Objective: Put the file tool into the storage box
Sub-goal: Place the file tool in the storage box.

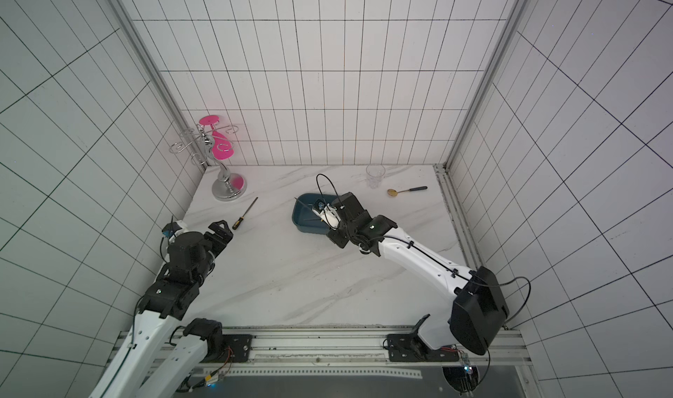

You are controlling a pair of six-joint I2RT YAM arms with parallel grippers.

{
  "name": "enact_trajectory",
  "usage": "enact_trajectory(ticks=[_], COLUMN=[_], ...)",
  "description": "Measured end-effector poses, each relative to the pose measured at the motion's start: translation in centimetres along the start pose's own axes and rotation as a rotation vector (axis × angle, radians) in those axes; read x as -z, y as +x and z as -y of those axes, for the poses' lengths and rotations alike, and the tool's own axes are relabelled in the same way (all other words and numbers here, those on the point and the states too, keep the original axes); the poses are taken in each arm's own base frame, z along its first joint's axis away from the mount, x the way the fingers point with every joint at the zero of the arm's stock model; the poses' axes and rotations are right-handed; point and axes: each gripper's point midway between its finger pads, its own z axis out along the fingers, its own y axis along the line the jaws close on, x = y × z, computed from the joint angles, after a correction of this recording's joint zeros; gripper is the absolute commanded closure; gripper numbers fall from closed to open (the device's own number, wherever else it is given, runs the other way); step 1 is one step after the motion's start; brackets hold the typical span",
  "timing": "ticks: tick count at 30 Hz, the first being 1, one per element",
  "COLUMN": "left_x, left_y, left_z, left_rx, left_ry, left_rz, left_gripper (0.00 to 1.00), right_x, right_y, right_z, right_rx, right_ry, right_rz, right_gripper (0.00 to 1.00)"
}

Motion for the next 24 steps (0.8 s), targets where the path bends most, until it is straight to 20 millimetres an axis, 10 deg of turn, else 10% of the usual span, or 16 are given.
enact_trajectory(ticks=[24], left_x=[-7.7], left_y=[2.8], left_z=[-2.8], left_rx=[0.136], left_ry=[-0.062], left_rz=[-0.186], left_gripper=[0.02], right_x=[-10.4], right_y=[4.3], right_z=[7.1], right_rx=[-0.034], right_ry=[-0.076], right_rz=[-0.169], right_gripper=[0.95])
